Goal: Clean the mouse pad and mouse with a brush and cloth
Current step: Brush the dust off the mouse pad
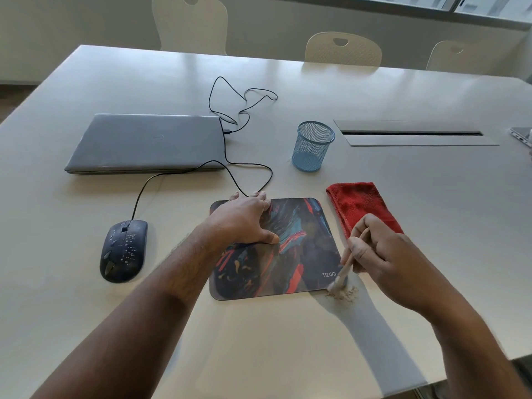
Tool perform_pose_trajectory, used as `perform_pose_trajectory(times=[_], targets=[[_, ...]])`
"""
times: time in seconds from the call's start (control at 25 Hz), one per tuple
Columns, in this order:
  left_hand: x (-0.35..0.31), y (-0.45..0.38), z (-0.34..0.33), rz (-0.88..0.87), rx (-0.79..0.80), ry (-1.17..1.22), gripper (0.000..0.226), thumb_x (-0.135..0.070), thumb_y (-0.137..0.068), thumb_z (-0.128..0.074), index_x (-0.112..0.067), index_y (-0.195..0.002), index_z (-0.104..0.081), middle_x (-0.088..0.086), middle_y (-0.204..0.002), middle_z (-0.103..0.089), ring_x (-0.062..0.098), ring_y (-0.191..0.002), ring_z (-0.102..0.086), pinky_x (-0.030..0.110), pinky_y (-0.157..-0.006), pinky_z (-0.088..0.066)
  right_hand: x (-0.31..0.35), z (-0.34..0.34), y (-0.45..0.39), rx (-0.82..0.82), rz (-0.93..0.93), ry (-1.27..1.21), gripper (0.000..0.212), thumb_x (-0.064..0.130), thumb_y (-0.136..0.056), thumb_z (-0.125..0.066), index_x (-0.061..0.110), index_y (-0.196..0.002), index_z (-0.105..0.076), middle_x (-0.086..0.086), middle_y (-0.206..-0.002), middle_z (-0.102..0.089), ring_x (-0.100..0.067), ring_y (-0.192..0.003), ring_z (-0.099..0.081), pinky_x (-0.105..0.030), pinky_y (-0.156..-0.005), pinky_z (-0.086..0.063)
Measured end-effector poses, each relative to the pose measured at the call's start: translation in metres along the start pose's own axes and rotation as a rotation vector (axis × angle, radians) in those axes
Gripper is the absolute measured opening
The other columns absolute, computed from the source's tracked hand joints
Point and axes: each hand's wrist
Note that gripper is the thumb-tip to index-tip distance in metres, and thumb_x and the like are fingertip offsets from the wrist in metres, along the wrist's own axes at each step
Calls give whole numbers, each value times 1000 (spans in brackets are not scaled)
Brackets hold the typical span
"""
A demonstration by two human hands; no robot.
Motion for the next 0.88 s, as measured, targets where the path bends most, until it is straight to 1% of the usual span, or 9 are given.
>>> perform_pose_trajectory(times=[0.08, 0.16, 0.36, 0.44, 0.56, 0.64, 0.68, 0.8, 0.88], targets=[[0, 0, 0, -2, 0, -2, 94, -69, -76, -66, -18, -150, -41, -3, -162, -29, 15, -147, -25, 45, -121, -13, -1, -2, -1, -143, -11, -80, 18, 28, -107, -52, 37, -92, -53, 12, -87, -78, -12, -76, -76, -43, -71, -63], [0, 0, 0, -4, 2, -3, 92, -69, -76, -66, -18, -148, -43, -2, -161, -30, 14, -147, -25, 45, -121, -12, -2, -7, -2, -203, -42, -90, 13, 27, -107, -54, 29, -94, -56, 14, -90, -78, -9, -80, -76, -44, -77, -63], [0, 0, 1, -4, 7, 1, 93, -69, -76, -67, -17, -149, -42, -1, -161, -30, 15, -147, -27, 45, -121, -11, -3, -8, 0, 19, -4, -80, 21, 28, -108, -50, 35, -89, -54, 12, -86, -79, -10, -78, -76, -40, -73, -64], [0, 0, 0, -4, 7, 0, 95, -69, -76, -67, -17, -151, -39, -2, -162, -28, 15, -148, -25, 45, -122, -12, -3, -7, -2, -88, 12, -150, 20, 30, -108, -51, 36, -89, -56, 11, -86, -79, -13, -78, -77, -33, -70, -63], [0, 0, 1, -4, 8, -3, 95, -70, -76, -67, -17, -151, -39, -2, -162, -28, 15, -147, -25, 44, -122, -12, -1, -19, -10, -290, -35, -162, 14, 36, -106, -54, 27, -97, -60, 5, -87, -77, -26, -80, -75, -45, -69, -63], [0, -1, 0, -3, 11, -6, 94, -70, -76, -67, -17, -150, -40, -2, -161, -30, 15, -147, -26, 45, -122, -13, -2, -27, -11, -245, -64, -162, 12, 28, -106, -55, 24, -96, -59, 7, -88, -76, -21, -82, -74, -28, -63, -62], [0, -1, 0, -3, 8, -3, 93, -69, -76, -67, -17, -149, -42, -2, -160, -32, 16, -147, -27, 45, -122, -13, -2, -27, -10, -180, -68, -158, 12, 25, -107, -54, 25, -95, -57, 11, -90, -77, -16, -81, -74, -25, -65, -61], [0, -1, 1, 0, 9, -2, 92, -69, -76, -67, -16, -147, -44, -1, -158, -36, 17, -145, -30, 45, -121, -14, 2, -19, -3, 40, -1, -152, 19, 27, -109, -51, 34, -92, -57, 12, -92, -79, -11, -85, -77, -25, -76, -60], [0, -1, 0, -6, 9, -7, 94, -70, -76, -67, -17, -149, -41, -1, -161, -31, 16, -147, -27, 45, -122, -13, 13, -16, 3, 103, 62, -212, 15, 33, -106, -51, 37, -93, -59, 11, -97, -80, -11, -92, -77, -21, -81, -58]])
Point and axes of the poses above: each hand's wrist, its own y-axis away from the middle knuckle, its own z-axis out of the back of the hand, x = y × z
